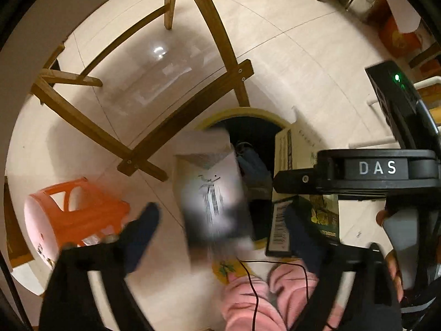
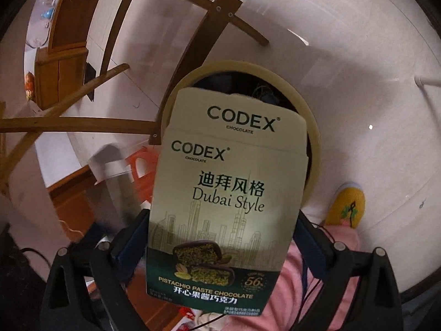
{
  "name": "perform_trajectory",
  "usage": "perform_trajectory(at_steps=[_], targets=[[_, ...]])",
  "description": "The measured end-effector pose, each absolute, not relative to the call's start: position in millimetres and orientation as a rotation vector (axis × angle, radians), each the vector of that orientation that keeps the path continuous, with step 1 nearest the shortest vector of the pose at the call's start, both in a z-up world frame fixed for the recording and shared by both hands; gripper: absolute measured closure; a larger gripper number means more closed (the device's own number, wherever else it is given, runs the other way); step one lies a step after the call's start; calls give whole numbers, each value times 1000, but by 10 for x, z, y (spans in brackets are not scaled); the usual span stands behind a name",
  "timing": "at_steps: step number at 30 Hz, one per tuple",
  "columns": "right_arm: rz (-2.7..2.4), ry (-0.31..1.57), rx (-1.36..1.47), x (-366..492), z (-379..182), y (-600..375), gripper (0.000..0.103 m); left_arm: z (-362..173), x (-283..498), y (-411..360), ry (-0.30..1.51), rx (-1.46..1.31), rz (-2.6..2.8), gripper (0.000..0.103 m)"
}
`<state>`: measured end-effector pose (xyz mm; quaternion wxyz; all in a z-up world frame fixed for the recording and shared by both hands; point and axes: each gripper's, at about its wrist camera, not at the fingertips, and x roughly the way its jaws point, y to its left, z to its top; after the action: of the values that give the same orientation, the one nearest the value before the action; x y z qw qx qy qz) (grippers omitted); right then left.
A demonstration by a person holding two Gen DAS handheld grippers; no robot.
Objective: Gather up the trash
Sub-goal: 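Open both grippers over the bin, dropping the CODEX and EARPLUGS boxes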
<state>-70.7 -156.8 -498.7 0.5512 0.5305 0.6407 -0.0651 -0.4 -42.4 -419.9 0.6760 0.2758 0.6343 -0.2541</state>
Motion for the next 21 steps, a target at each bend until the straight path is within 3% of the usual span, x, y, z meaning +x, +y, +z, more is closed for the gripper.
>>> perform_trajectory(at_steps=[3,21], targets=[[-160,1502,1206,-634,-4989,-1554,5,-4196,-11,-440,1393,652,-567,2],[-151,1399,1055,-625,-4612,-1539,4,-3842,3,-407,1265,656,-500,2]])
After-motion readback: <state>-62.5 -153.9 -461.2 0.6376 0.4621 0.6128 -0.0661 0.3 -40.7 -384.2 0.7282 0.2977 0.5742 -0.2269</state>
